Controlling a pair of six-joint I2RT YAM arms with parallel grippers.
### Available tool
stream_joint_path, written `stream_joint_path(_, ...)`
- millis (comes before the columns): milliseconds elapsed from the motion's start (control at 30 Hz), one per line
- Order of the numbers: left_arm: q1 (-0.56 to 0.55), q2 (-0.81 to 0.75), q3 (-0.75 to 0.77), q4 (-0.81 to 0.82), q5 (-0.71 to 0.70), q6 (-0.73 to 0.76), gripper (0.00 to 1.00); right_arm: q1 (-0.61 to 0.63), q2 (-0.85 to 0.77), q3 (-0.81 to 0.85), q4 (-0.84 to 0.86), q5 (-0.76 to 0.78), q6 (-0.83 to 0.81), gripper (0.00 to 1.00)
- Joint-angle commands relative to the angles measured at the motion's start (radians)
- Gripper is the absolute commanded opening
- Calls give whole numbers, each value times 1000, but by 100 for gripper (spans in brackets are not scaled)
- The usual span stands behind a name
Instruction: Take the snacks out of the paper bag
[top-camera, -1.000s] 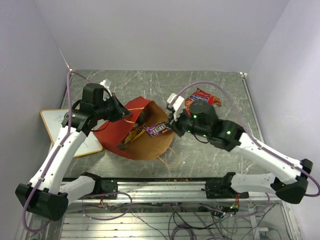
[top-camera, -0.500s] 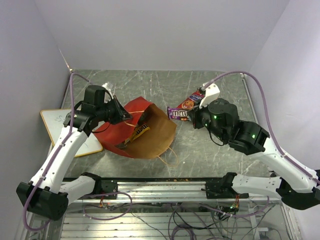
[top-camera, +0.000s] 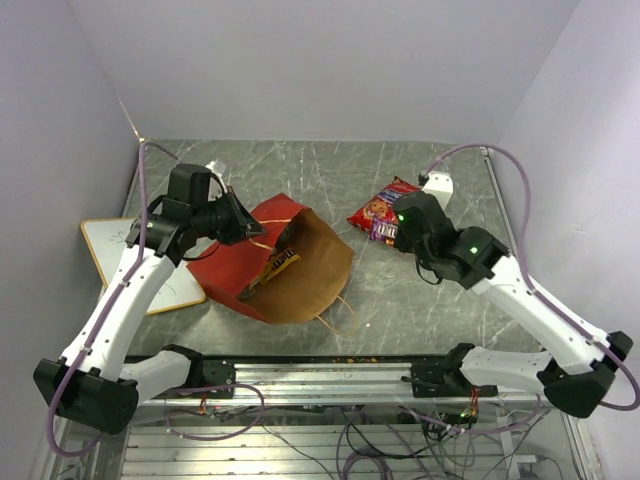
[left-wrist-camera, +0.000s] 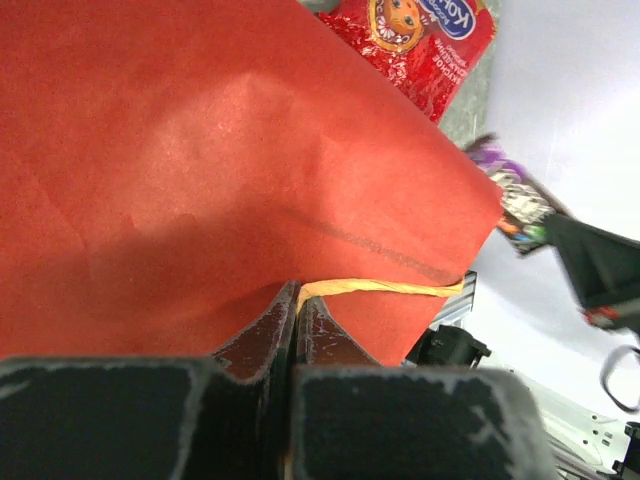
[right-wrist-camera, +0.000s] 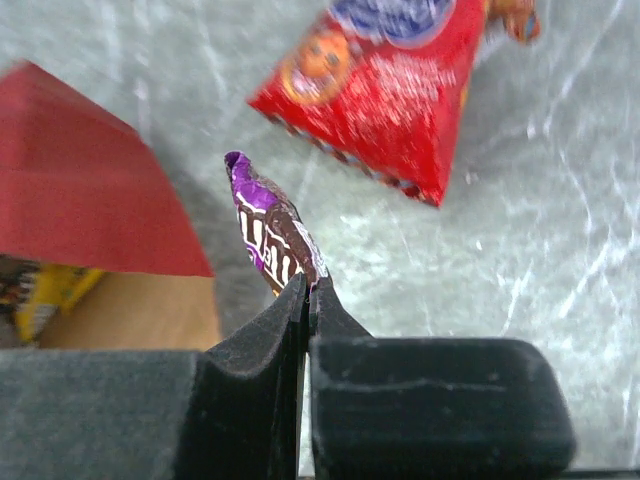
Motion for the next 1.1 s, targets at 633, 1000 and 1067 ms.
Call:
stream_joint_path(633, -1, -71, 38, -21, 118, -25, 7, -456, 169, -460, 331, -574, -68, 0)
stream_joint_path(1000, -1, -112, 20, 52, 164, -51, 7, -551, 106, -414, 139, -407, -68, 57)
stream_joint_path(1067, -1, -120, 20, 41, 171, -84, 7, -550, 75, -381, 101, -440, -74, 64)
